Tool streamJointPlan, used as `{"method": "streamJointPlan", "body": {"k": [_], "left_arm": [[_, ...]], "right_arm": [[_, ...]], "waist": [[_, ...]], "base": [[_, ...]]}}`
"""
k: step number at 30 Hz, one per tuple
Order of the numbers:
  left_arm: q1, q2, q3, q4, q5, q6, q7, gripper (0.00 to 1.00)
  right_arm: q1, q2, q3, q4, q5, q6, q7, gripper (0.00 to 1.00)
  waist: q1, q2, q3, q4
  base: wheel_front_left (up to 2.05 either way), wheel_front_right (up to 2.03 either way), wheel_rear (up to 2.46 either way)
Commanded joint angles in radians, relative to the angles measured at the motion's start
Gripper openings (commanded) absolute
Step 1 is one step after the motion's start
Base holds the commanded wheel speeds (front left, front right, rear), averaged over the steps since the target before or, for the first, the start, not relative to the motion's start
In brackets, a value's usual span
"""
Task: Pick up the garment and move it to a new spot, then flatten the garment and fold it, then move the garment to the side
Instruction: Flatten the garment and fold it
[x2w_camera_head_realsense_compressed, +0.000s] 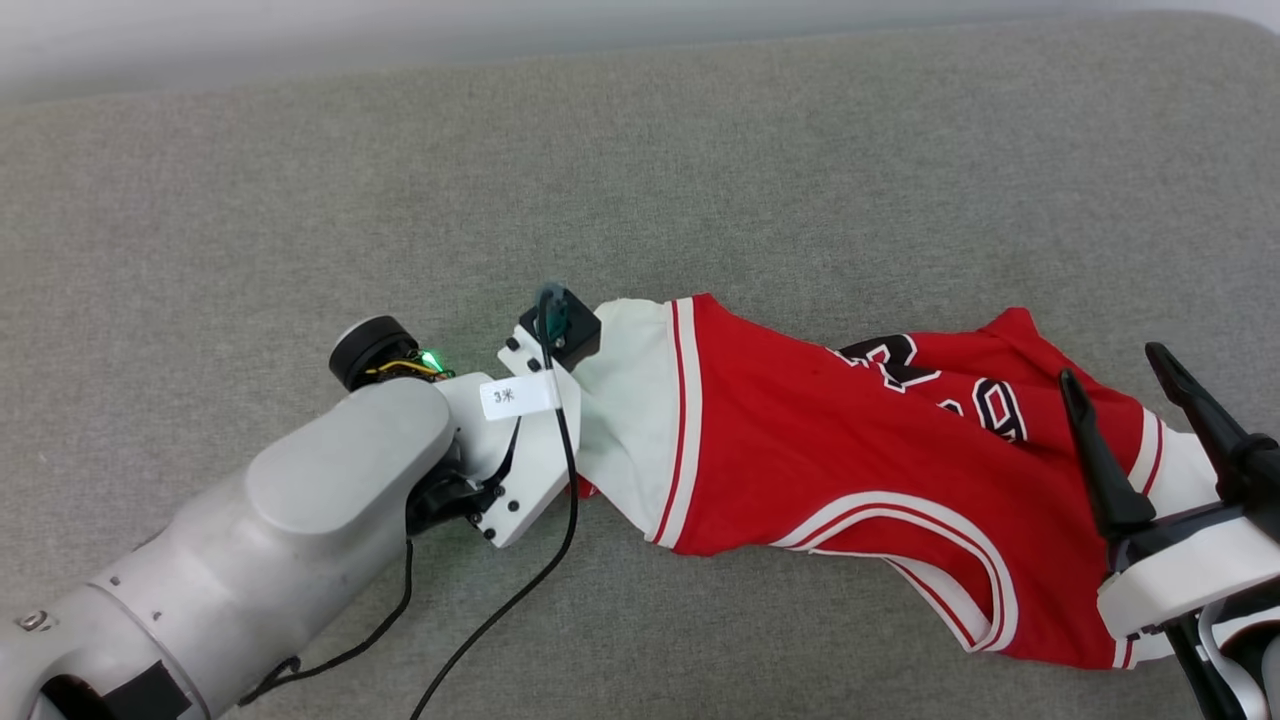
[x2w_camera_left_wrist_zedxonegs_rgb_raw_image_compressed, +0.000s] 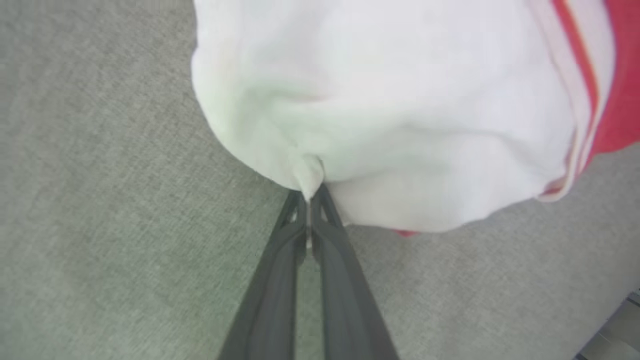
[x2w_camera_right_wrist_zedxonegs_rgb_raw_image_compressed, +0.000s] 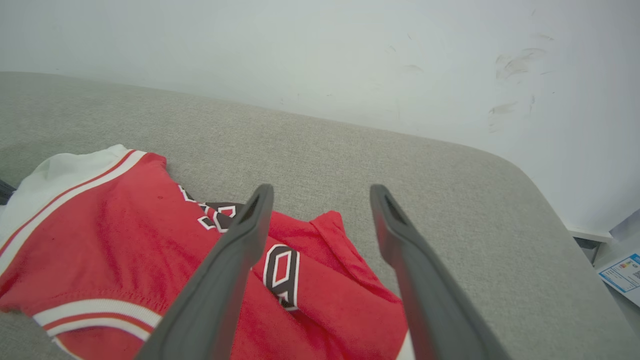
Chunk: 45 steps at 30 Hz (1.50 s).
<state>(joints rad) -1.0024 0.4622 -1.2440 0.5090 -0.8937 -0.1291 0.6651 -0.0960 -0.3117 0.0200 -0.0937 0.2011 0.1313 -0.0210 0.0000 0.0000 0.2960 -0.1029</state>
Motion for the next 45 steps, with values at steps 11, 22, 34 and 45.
{"method": "streamJointPlan", "body": {"k": [11, 22, 34, 45], "left_arm": [[0.028, 0.123, 0.013, -0.005, -0.078, 0.000, -0.203, 0.00], [0.152, 0.255, 0.036, 0.050, -0.140, 0.061, -0.230, 0.00], [0.278, 0.281, 0.047, 0.110, -0.206, 0.100, -0.264, 0.00], [0.218, 0.268, 0.089, 0.097, -0.208, 0.098, -0.338, 1.00]], "right_arm": [[0.061, 0.008, -0.035, 0.016, -0.006, -0.001, 0.006, 1.00], [0.092, -0.005, -0.054, 0.020, 0.002, -0.001, 0.012, 1.00], [0.103, -0.016, -0.082, 0.020, 0.002, -0.001, 0.030, 1.00], [0.121, -0.018, -0.089, -0.021, 0.001, -0.001, 0.061, 1.00]], "waist": [[0.0000, 0.0000, -0.097, 0.047], [0.0000, 0.0000, -0.127, 0.075], [0.0000, 0.0000, -0.133, 0.087], [0.0000, 0.0000, -0.176, 0.107]], "base": [[0.00, 0.00, 0.00], [0.00, 0.00, 0.00], [0.00, 0.00, 0.00], [0.00, 0.00, 0.00]]}}
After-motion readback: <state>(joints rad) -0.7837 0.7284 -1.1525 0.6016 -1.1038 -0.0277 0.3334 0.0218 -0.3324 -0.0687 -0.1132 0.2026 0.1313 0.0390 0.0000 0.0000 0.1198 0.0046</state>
